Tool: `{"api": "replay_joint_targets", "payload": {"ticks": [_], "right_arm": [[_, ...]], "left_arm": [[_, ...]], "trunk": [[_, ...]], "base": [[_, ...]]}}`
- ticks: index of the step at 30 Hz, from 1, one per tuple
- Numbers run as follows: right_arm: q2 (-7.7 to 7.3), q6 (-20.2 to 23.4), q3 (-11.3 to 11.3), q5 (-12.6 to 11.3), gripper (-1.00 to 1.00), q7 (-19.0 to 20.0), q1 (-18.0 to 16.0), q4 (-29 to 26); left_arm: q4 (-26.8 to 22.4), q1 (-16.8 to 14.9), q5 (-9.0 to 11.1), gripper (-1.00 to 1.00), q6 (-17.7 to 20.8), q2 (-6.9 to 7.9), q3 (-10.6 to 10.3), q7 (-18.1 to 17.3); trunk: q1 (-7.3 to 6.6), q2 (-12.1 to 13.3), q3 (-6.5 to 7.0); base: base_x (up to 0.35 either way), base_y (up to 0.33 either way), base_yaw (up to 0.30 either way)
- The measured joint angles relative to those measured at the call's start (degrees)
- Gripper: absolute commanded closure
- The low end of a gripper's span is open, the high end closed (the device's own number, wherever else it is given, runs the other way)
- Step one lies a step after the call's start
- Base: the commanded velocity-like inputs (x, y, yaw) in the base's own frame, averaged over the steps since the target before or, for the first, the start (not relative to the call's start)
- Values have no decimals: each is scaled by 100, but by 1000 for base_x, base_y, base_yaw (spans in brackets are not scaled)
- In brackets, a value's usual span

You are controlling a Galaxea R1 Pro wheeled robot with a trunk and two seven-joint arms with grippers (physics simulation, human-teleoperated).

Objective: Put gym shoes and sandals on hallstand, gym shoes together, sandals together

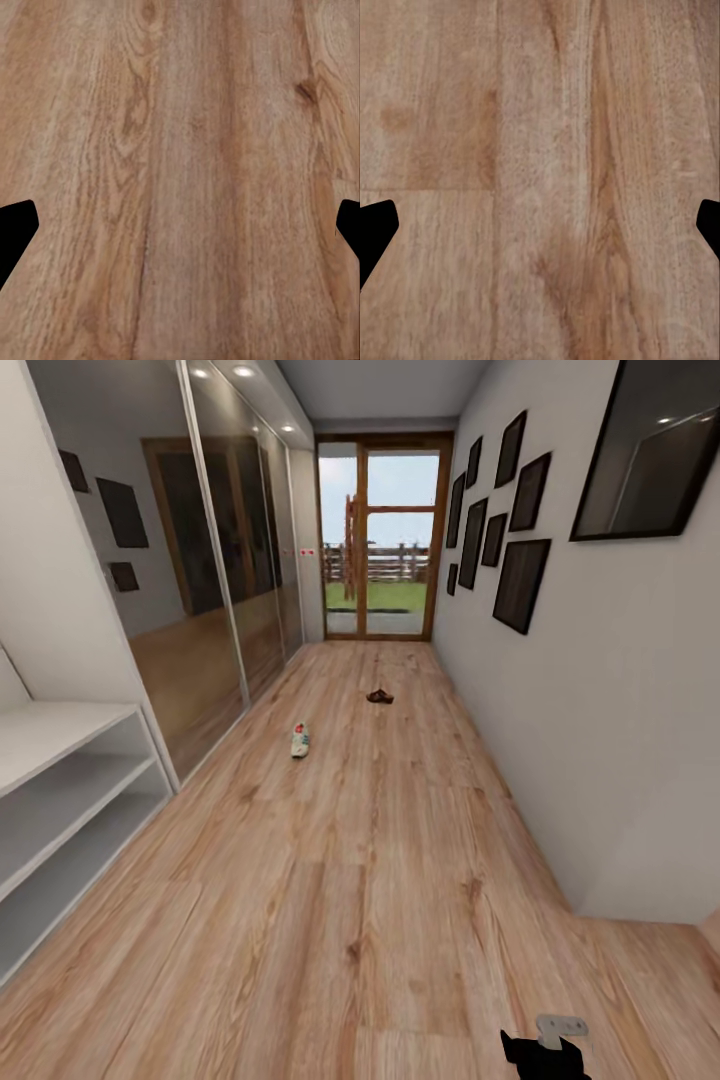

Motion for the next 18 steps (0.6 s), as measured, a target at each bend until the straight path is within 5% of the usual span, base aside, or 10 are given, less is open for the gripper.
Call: {"api": "replay_joint_targets", "payload": {"ticks": [18], "right_arm": [[0,0,0,0,-100,-2,0,4]], "left_arm": [[0,0,0,-100,0,0,0,0]], "trunk": [[0,0,0]], "base": [[326,-108,0]]}}
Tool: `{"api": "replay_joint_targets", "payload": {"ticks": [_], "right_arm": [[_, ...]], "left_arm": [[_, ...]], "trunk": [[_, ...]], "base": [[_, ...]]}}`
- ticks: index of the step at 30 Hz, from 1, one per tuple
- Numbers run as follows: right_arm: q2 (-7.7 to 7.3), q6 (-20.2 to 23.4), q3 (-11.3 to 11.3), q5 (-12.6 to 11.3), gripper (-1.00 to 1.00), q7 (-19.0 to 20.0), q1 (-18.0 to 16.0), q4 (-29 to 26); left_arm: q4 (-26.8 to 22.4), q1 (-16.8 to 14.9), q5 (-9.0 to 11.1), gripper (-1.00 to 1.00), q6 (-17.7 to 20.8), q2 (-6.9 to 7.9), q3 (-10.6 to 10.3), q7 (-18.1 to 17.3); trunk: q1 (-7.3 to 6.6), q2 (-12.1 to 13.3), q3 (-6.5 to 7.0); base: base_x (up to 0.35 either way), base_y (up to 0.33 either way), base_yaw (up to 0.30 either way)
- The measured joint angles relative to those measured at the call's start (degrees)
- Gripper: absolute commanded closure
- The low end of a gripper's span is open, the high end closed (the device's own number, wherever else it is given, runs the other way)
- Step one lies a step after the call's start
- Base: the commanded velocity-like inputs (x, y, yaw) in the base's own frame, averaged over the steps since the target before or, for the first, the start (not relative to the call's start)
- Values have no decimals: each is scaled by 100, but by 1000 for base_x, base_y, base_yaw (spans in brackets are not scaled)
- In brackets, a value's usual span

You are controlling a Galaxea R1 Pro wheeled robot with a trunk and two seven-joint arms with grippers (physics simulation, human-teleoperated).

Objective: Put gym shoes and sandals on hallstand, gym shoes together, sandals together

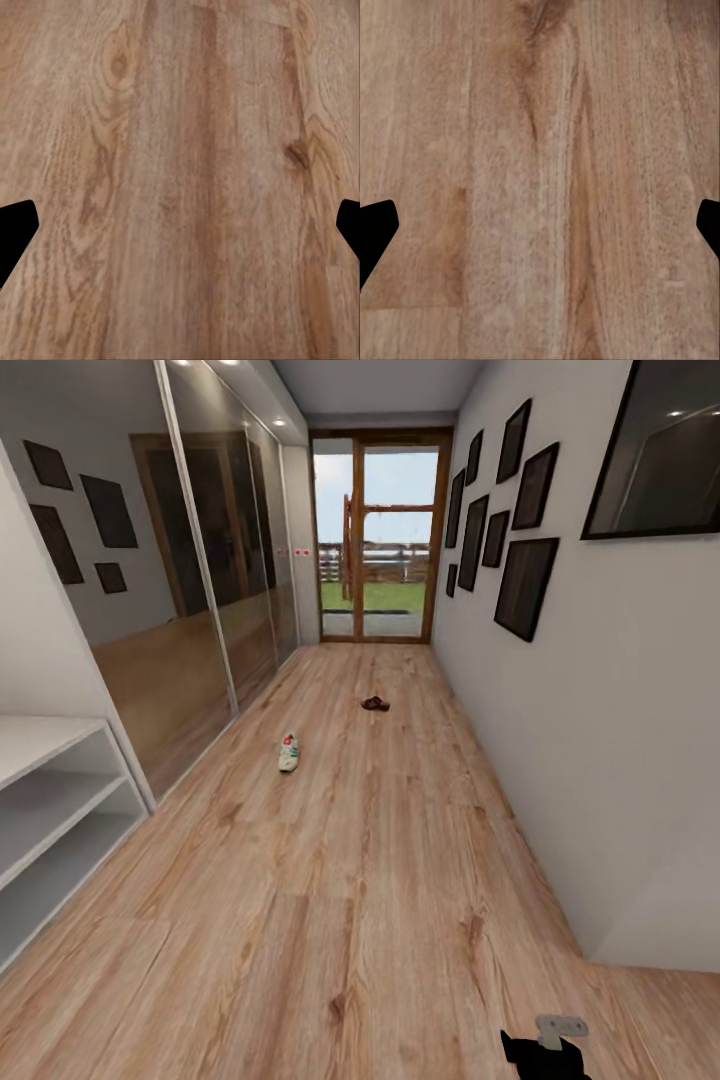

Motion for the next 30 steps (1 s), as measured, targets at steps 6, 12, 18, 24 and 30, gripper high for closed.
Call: {"api": "replay_joint_targets", "payload": {"ticks": [6,12,18,24,30], "right_arm": [[0,0,0,0,-100,0,0,0],[0,1,0,0,-100,0,0,-1],[0,0,0,0,-100,0,0,-2],[0,0,0,0,-100,0,0,-2],[0,1,0,0,-100,0,0,0]], "left_arm": [[0,0,0,-100,0,0,0,0],[-1,0,0,-100,0,0,0,0],[-1,0,0,-100,0,0,0,0],[-1,0,0,-100,0,0,0,0],[-1,0,0,-100,0,2,0,0]], "trunk": [[0,0,0],[0,0,0],[0,0,0],[0,0,0],[0,0,0]], "base": [[328,-101,0],[333,-49,0],[335,-12,0],[335,-4,0],[336,-1,0]]}}
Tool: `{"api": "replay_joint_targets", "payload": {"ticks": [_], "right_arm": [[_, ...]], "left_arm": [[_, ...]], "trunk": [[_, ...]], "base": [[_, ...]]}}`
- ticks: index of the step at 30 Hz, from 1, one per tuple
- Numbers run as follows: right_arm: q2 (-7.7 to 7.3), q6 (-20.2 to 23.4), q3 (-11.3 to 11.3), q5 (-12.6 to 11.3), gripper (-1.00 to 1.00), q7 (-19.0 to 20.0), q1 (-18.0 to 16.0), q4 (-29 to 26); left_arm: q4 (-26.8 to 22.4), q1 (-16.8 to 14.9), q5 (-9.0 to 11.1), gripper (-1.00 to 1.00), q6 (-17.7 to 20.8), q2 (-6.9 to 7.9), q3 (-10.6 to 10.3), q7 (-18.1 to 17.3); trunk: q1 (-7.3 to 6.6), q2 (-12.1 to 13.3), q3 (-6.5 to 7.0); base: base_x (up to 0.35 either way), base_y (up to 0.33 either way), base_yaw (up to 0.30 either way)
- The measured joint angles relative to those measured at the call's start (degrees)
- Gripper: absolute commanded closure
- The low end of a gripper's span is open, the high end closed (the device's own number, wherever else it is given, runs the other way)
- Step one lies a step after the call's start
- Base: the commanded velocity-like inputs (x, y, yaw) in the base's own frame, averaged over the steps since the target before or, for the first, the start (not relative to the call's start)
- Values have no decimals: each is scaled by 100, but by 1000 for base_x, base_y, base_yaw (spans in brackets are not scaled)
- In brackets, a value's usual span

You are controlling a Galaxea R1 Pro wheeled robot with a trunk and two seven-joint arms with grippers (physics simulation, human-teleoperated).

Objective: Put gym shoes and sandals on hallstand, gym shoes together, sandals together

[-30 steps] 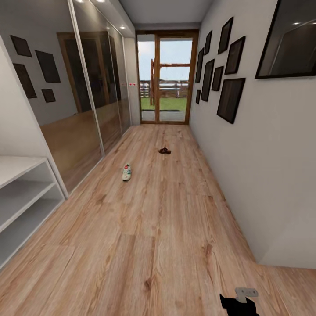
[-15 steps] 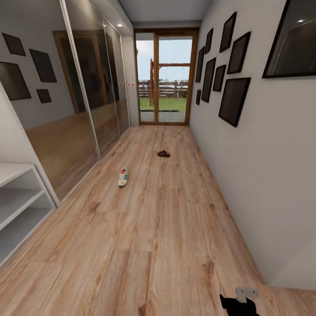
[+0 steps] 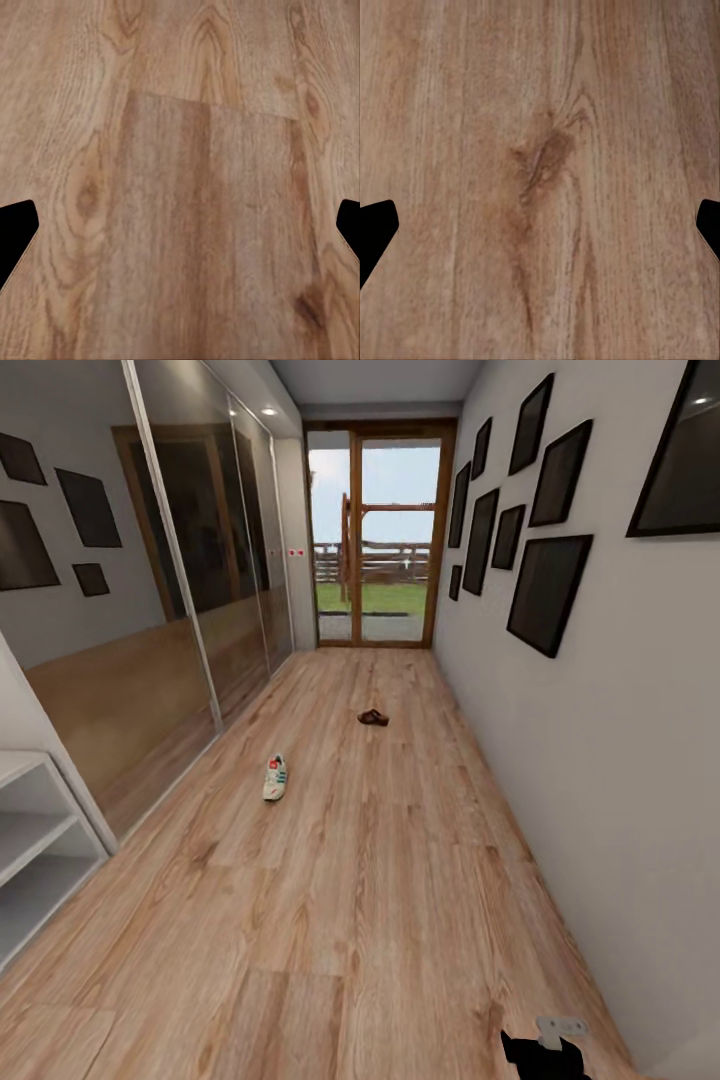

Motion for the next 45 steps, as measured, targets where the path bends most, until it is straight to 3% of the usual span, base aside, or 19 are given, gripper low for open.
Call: {"api": "replay_joint_targets", "payload": {"ticks": [45], "right_arm": [[0,0,0,0,-100,0,0,-2]], "left_arm": [[-4,0,0,-100,0,0,0,0]], "trunk": [[0,0,0]], "base": [[337,0,0]]}}
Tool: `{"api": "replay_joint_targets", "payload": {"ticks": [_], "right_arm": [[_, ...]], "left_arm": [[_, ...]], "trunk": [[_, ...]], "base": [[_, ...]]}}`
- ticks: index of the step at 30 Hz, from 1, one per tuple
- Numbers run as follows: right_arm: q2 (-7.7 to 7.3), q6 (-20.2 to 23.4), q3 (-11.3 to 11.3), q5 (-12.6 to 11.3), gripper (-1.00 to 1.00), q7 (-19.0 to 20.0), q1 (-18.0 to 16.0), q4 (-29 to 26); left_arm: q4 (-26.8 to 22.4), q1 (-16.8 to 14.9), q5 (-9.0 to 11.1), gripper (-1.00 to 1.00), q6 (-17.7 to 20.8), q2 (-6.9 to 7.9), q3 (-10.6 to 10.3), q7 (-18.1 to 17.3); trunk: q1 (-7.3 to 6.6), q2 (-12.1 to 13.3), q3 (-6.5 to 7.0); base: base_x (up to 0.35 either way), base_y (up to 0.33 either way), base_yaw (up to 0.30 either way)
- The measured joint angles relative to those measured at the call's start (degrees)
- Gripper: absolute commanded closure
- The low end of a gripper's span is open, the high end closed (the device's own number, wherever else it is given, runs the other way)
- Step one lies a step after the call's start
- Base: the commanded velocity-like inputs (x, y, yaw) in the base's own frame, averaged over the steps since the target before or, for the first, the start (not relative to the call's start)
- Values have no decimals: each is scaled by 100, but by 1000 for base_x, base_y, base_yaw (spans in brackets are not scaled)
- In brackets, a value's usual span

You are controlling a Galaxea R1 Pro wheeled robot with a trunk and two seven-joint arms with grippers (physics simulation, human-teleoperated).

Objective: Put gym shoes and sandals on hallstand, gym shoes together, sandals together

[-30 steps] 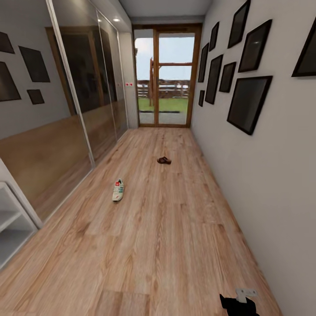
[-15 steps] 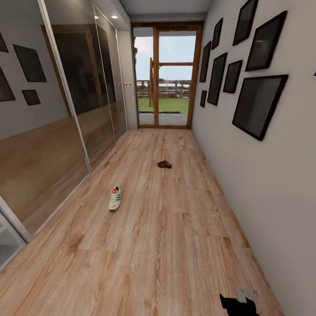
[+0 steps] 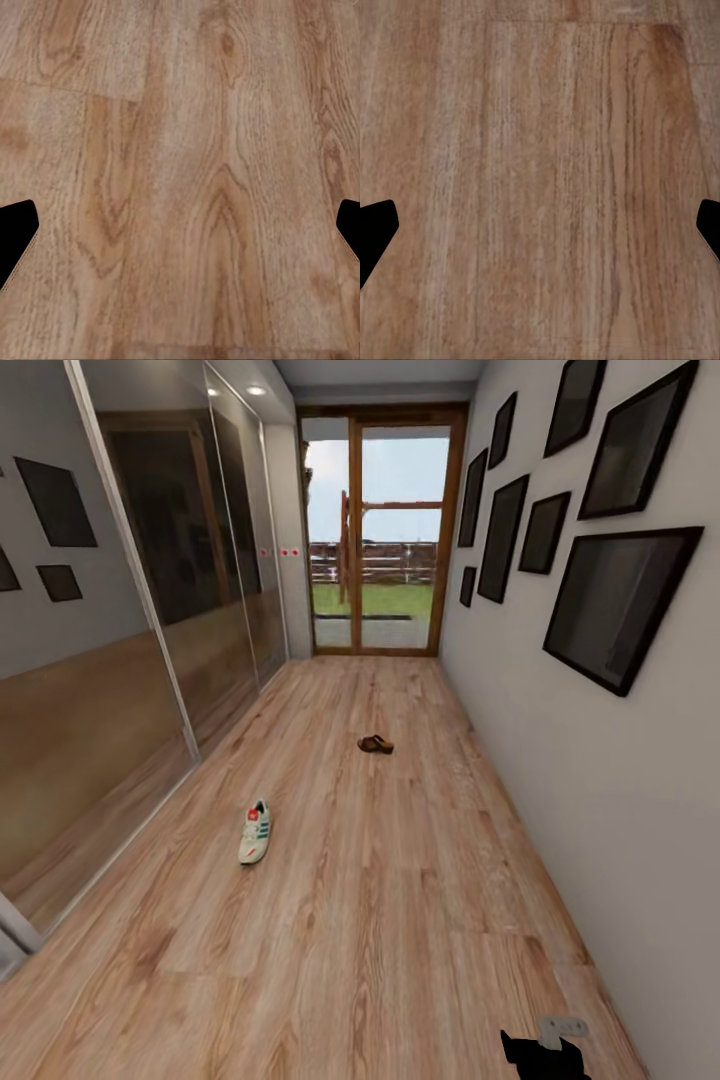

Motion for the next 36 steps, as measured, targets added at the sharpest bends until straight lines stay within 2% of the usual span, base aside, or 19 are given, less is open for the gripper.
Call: {"api": "replay_joint_targets", "payload": {"ticks": [36], "right_arm": [[0,0,0,0,-100,0,0,-1]], "left_arm": [[1,0,0,-100,0,0,0,0]], "trunk": [[0,0,0]], "base": [[337,0,0]]}}
